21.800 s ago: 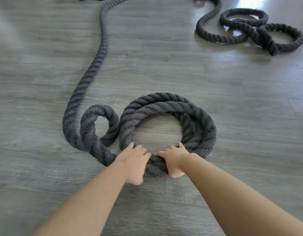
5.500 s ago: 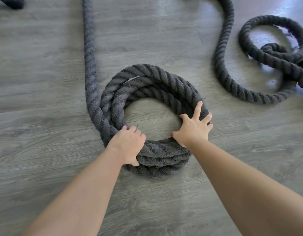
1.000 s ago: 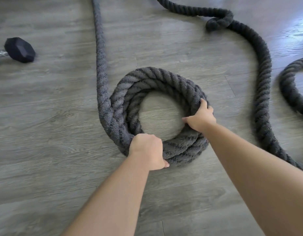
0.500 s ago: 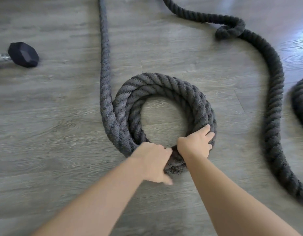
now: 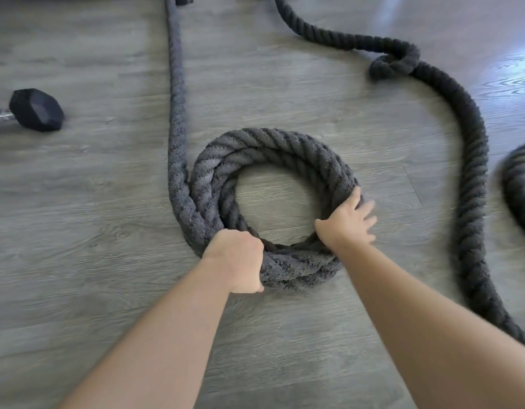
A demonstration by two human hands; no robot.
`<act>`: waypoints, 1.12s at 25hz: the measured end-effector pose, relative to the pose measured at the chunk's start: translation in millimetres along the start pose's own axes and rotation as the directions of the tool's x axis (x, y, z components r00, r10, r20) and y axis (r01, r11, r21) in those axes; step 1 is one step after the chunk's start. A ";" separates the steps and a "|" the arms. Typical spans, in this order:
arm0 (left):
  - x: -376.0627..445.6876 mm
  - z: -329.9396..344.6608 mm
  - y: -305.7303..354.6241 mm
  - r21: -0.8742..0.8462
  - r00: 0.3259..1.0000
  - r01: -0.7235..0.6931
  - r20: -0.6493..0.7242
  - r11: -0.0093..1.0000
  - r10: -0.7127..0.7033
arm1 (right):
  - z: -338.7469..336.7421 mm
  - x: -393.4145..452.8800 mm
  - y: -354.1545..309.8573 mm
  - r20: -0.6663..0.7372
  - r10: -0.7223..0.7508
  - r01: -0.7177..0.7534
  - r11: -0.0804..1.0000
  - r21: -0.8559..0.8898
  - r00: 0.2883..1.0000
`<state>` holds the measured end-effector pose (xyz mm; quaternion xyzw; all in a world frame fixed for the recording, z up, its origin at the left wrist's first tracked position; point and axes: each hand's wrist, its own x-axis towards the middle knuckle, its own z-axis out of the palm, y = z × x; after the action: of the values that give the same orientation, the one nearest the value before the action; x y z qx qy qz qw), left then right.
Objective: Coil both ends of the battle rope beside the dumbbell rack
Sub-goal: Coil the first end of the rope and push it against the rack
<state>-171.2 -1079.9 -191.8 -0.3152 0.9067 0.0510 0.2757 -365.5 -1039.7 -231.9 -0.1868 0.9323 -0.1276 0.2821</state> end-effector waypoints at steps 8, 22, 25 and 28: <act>0.9 -1.6 15.6 -0.042 0.995 0.102 -0.009 0.994 -0.102 | 31.2 -35.4 0.8 0.076 0.310 -0.319 0.908 0.271 0.948; 52.3 -37.7 51.3 -0.271 0.946 0.323 0.134 0.907 -0.297 | -6.5 44.1 -48.1 0.176 0.056 -0.037 0.993 -0.111 0.983; 75.7 -53.9 61.9 -0.298 0.918 0.394 0.185 0.869 -0.352 | -20.3 71.4 -59.9 0.219 -0.040 0.079 0.982 -0.174 0.975; 103.8 -68.9 69.2 -0.339 0.887 0.460 0.207 0.821 -0.412 | -32.2 104.1 -79.0 0.270 -0.124 0.187 0.957 -0.224 0.955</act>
<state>-312.4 -1099.6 -194.5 -0.5577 0.7641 0.1800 0.2697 -442.5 -1150.1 -228.5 -0.3083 0.8795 -0.0078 0.3624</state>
